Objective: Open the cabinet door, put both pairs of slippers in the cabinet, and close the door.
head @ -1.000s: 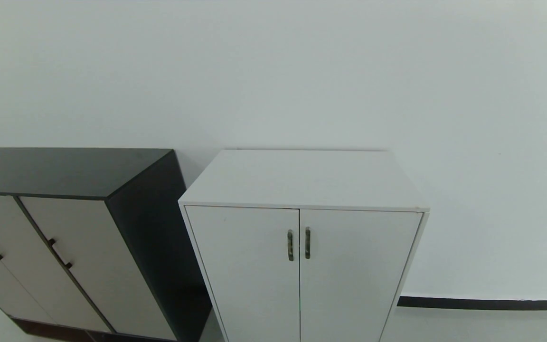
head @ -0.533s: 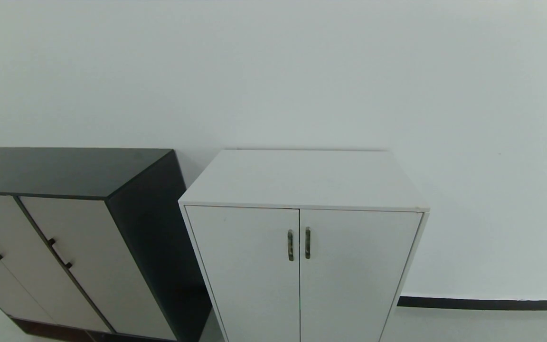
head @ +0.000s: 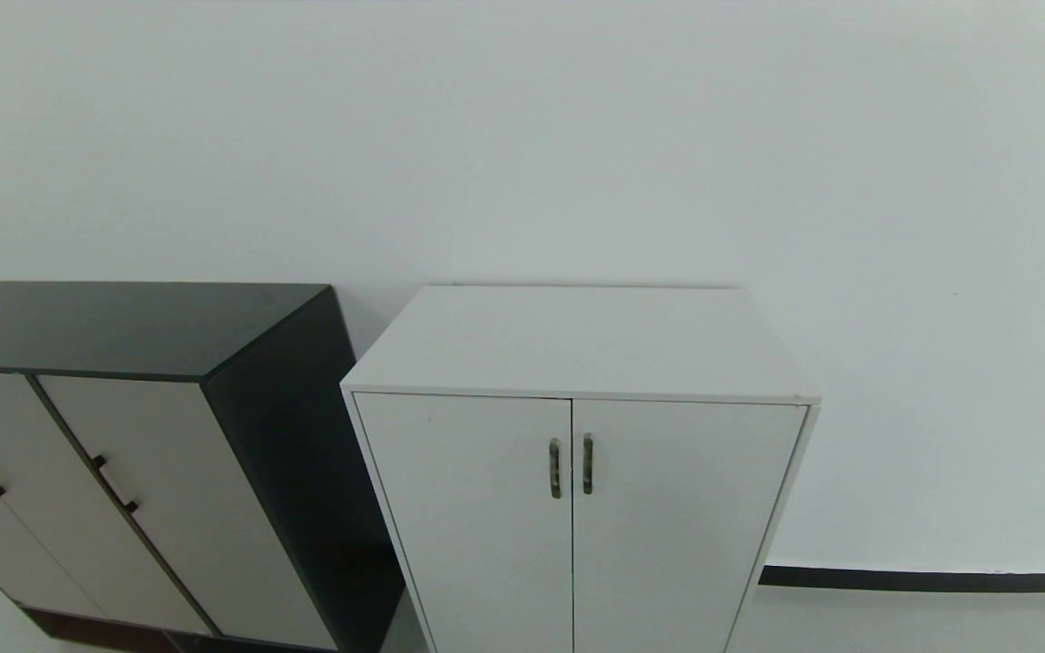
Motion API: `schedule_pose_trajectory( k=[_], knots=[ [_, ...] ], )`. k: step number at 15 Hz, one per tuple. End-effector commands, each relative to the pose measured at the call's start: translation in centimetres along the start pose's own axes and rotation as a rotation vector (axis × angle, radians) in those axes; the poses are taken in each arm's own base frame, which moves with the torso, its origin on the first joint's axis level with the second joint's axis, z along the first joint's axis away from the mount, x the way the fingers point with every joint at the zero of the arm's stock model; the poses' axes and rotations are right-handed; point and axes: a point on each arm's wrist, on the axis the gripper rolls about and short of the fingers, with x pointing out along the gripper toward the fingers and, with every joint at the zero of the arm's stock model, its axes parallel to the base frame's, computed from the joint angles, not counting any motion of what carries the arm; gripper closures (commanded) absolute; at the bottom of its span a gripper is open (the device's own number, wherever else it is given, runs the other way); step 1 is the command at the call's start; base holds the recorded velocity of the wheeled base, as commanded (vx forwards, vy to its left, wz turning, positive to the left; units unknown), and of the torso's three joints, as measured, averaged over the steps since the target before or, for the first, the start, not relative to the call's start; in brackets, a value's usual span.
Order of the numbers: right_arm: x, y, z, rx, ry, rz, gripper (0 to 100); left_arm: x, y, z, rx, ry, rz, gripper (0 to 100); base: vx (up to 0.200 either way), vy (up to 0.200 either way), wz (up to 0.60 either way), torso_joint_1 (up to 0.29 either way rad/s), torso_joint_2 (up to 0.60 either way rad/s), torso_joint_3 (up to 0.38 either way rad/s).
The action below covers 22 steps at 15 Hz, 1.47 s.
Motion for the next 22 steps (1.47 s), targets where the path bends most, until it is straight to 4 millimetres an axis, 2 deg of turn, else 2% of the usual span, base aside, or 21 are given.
schedule_pose_trajectory(
  k=[1,22],
  knots=[
    [0.00,0.00,-0.02,0.004,0.001,-0.001,100,0.01,0.00,0.00,0.000,0.001,0.001,100,0.000,0.000,0.00,0.000,0.00,0.000],
    [0.01,0.00,-0.03,0.008,0.000,-0.001,100,0.01,0.00,0.00,0.000,0.001,0.001,100,0.000,0.000,0.00,0.000,0.00,0.000]
  ],
)
